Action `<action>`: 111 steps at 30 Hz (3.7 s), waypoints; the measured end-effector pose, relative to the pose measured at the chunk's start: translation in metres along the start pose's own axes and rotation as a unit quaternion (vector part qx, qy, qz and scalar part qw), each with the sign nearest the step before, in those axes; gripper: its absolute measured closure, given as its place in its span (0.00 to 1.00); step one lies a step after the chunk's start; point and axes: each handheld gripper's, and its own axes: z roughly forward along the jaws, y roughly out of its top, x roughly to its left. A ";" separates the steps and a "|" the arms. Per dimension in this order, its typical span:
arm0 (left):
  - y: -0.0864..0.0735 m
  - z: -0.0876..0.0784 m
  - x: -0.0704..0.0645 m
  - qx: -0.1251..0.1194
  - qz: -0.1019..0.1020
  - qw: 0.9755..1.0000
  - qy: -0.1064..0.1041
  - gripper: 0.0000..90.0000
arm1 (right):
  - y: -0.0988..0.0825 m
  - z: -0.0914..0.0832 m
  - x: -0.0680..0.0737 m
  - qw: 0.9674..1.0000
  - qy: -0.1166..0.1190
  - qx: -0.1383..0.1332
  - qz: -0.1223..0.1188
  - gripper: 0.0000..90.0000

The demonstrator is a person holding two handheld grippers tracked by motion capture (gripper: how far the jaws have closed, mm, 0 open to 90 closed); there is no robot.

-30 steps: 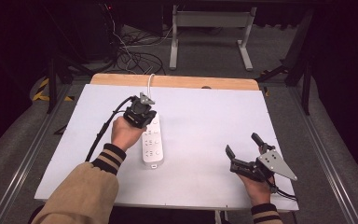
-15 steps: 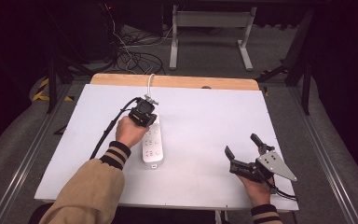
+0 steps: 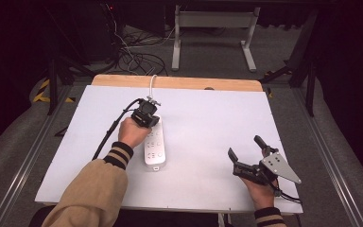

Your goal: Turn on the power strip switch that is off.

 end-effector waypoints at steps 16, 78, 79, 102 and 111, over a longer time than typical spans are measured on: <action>-0.002 0.005 -0.009 -0.002 0.010 1.000 0.017 1.00 | 0.001 -0.002 0.000 1.000 0.000 -0.004 0.000 0.02; -0.010 0.009 -0.009 -0.019 -0.006 1.000 0.013 1.00 | 0.003 -0.006 0.001 1.000 -0.005 -0.012 0.002 0.02; -0.010 0.009 -0.010 -0.018 -0.003 1.000 0.017 1.00 | 0.003 -0.006 0.000 1.000 -0.006 -0.012 0.002 0.02; -0.009 0.008 -0.010 -0.016 -0.003 1.000 0.016 1.00 | 0.003 -0.005 0.001 1.000 -0.005 -0.010 0.001 0.03; -0.010 0.008 -0.010 -0.021 0.007 1.000 0.016 1.00 | 0.003 -0.006 0.000 1.000 -0.006 -0.011 0.002 0.03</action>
